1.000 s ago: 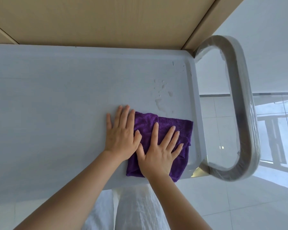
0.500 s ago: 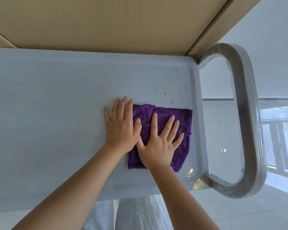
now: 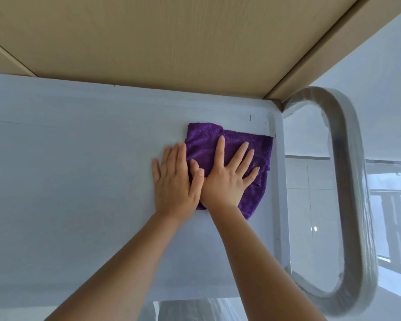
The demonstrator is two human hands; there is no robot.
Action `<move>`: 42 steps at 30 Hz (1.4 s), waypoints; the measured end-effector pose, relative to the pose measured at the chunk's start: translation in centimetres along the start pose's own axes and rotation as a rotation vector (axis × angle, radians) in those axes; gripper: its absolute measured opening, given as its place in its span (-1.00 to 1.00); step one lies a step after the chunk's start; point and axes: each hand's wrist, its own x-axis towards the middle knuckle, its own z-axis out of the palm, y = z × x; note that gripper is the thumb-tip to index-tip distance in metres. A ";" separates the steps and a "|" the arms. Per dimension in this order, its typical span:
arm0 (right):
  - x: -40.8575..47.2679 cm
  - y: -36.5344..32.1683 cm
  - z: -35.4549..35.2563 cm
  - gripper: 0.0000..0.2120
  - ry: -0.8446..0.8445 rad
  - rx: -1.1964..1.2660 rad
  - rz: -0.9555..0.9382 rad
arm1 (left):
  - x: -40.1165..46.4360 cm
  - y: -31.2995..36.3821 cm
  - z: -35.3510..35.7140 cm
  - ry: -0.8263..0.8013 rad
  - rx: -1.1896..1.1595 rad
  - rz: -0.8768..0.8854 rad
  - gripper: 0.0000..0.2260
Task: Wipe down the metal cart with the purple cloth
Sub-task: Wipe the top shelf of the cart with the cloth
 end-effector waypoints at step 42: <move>8.7 -0.1 -3.4 -0.28 0.119 0.141 0.213 | 0.1 -0.9 1.7 0.021 0.237 0.112 -0.44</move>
